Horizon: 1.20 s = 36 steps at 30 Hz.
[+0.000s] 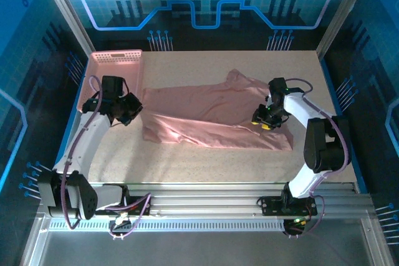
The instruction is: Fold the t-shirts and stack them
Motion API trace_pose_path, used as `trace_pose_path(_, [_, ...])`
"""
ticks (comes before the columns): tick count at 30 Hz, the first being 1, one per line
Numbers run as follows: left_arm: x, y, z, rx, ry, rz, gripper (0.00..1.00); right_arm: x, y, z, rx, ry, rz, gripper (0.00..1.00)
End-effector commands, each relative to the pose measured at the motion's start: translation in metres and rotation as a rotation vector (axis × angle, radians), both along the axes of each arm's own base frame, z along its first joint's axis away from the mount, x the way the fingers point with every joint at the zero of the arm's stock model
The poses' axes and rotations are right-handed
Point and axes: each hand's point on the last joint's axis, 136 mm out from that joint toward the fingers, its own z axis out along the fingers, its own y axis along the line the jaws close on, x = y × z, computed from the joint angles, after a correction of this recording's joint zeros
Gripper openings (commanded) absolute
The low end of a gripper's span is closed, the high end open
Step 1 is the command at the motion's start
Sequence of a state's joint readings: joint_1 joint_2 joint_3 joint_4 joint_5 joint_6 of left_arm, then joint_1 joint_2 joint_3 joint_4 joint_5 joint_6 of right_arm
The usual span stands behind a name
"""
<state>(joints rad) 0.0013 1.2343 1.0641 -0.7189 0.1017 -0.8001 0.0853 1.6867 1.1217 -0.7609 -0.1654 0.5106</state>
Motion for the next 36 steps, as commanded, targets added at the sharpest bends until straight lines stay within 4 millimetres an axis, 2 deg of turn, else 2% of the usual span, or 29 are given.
trace_pose_path(1, [-0.014,-0.002,0.002,-0.004,0.014,-0.035,0.0,-0.016,0.01,-0.005,0.021,0.046,0.068,0.47])
trace_pose_path(4, [-0.016,-0.004,-0.006,-0.018,0.026,-0.029,0.0,-0.019,0.011,-0.012,0.023,0.064,0.058,0.49])
trace_pose_path(13, [-0.019,-0.003,-0.01,-0.016,0.03,-0.028,0.0,-0.034,0.019,-0.023,0.068,0.117,0.03,0.52])
trace_pose_path(24, [-0.019,-0.003,-0.01,-0.011,0.027,-0.038,0.0,-0.016,0.019,-0.032,0.052,0.116,0.004,0.5])
trace_pose_path(27, [-0.02,-0.003,-0.011,-0.012,0.03,-0.039,0.0,-0.015,0.017,-0.037,0.039,0.126,-0.001,0.45])
trace_pose_path(30, [-0.02,-0.003,-0.011,-0.012,0.03,-0.04,0.0,-0.011,0.016,-0.038,0.032,0.122,-0.01,0.33])
trace_pose_path(33, [-0.021,-0.004,-0.009,-0.011,0.029,-0.045,0.0,-0.004,0.013,-0.026,0.014,0.089,-0.014,0.2])
trace_pose_path(36, [-0.021,-0.004,-0.005,-0.009,0.023,-0.051,0.0,-0.004,0.01,-0.013,-0.004,0.066,-0.002,0.15])
